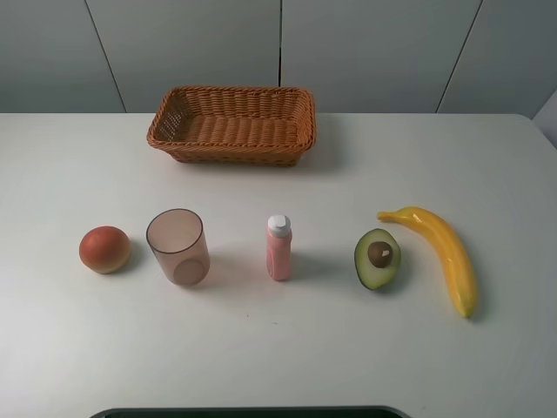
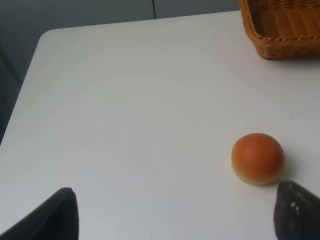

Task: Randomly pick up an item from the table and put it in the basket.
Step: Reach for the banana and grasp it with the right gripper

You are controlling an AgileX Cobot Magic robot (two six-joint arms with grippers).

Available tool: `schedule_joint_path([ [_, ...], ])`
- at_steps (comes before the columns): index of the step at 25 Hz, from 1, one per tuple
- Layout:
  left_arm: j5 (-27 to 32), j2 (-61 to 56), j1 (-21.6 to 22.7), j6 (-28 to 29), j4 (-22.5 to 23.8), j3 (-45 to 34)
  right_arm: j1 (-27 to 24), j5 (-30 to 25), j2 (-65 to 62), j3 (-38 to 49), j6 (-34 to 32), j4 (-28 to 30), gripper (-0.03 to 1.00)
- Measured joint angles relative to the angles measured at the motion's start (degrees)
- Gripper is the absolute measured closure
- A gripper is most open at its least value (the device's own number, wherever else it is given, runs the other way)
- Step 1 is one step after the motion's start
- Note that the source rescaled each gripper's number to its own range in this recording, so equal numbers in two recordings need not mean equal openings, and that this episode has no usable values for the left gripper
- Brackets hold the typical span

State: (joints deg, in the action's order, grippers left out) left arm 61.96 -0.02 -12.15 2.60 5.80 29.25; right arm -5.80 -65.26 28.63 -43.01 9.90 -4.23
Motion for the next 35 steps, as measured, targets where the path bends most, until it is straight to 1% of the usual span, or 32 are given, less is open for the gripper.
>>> schedule_joint_path([
  [6,0.00,0.00,0.00,0.00,0.00,0.00,0.00,0.87,22.03,-11.31,5.15,-0.93,-0.03],
  [9,0.00,0.00,0.00,0.00,0.00,0.00,0.00,3.39,30.90,-13.44,8.63,-2.53,-0.03],
  [12,0.00,0.00,0.00,0.00,0.00,0.00,0.09,5.60,38.90,-13.69,10.10,-2.80,-0.03],
  [19,0.00,0.00,0.00,0.11,0.00,0.00,5.80,12.30,55.09,-12.53,10.70,-0.83,-0.03],
  [25,0.00,0.00,0.00,0.11,0.00,0.00,7.36,13.64,67.00,-12.18,10.70,-1.02,-0.03],
  [29,0.00,0.00,0.00,0.11,0.00,0.00,7.39,14.48,71.79,-12.03,10.60,-1.05,-0.03],
  [31,0.00,0.00,0.00,0.11,0.00,0.00,7.49,16.50,72.98,-10.69,10.60,-1.05,-0.03],
  [35,0.00,0.00,0.00,0.11,0.00,0.00,7.49,22.85,73.13,-6.30,10.53,-1.05,-0.03],
])
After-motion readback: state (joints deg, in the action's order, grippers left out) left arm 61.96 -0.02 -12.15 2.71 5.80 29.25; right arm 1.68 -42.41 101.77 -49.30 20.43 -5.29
